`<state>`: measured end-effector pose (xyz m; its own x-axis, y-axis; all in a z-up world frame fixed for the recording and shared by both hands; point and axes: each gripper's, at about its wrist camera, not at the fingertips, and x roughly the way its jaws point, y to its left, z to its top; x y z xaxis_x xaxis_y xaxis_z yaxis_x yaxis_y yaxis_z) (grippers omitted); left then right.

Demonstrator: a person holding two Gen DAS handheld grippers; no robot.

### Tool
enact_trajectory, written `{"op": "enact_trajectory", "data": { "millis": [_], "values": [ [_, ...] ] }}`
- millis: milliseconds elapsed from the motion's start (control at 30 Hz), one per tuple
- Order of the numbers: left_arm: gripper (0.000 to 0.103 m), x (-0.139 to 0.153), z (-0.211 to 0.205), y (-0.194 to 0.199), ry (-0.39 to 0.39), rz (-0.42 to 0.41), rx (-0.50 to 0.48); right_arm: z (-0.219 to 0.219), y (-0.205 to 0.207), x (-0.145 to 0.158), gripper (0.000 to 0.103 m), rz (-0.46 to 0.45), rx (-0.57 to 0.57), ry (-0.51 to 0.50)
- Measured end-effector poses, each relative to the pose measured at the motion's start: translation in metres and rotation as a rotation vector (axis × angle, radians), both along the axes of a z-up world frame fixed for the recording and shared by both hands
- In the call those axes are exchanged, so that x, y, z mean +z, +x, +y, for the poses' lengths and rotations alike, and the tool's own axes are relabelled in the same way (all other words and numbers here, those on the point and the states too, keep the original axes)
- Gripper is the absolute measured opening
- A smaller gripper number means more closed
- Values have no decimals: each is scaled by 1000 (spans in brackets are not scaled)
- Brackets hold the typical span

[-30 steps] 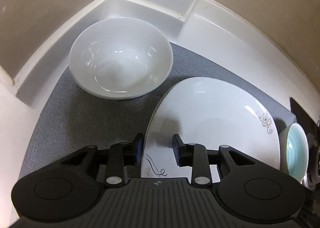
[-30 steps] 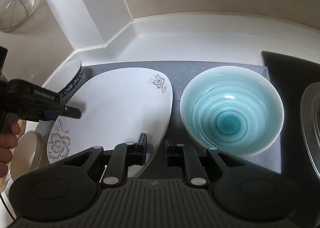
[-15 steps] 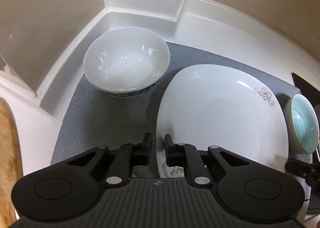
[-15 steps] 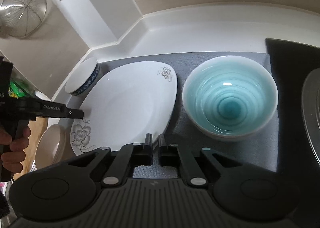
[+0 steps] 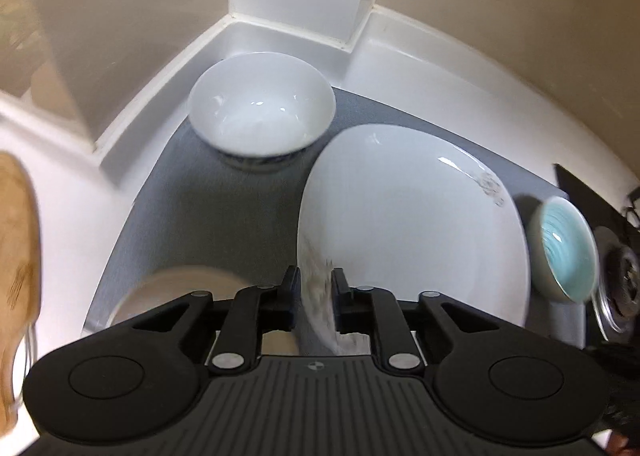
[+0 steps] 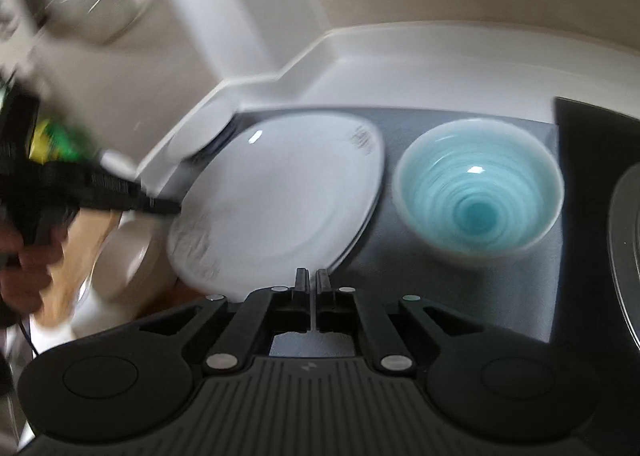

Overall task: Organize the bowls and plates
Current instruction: 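Grasp the rim of the brown terracotta plate with both grippers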

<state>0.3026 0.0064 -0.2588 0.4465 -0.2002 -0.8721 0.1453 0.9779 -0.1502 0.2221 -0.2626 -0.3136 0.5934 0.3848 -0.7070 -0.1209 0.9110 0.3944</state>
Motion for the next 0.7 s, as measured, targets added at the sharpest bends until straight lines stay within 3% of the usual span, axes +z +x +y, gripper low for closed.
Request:
{"op": "enact_trajectory", "data": {
  "millis": [200, 233, 300, 333, 367, 433, 567, 600, 633, 700],
  "values": [
    [21, 2, 22, -62, -25, 40, 44, 38, -23, -14, 10, 61, 133, -6],
    [21, 1, 26, -73, -33, 39, 56, 45, -23, -17, 14, 78, 138, -9],
    [32, -3, 37, -96, -57, 39, 91, 57, -24, -23, 20, 108, 157, 8],
    [35, -8, 41, -105, -62, 54, 103, 61, -23, -25, 30, 119, 161, 25],
    [36, -13, 44, -111, -61, 73, 108, 65, -23, -27, 39, 130, 160, 37],
    [36, -25, 49, -118, -64, 102, 109, 70, -22, -29, 44, 137, 169, 43],
    [35, -53, 45, -116, -49, 136, 111, 76, -21, -35, 41, 151, 180, 0],
    [33, -56, 43, -115, -46, 125, 110, 76, -22, -34, 35, 151, 183, -1],
    [26, -55, 37, -113, -37, 108, 87, 78, -22, -34, 15, 156, 198, -14],
    [19, -54, 25, -111, -19, 109, 42, 78, -25, -35, 14, 161, 187, -60]
  ]
}}
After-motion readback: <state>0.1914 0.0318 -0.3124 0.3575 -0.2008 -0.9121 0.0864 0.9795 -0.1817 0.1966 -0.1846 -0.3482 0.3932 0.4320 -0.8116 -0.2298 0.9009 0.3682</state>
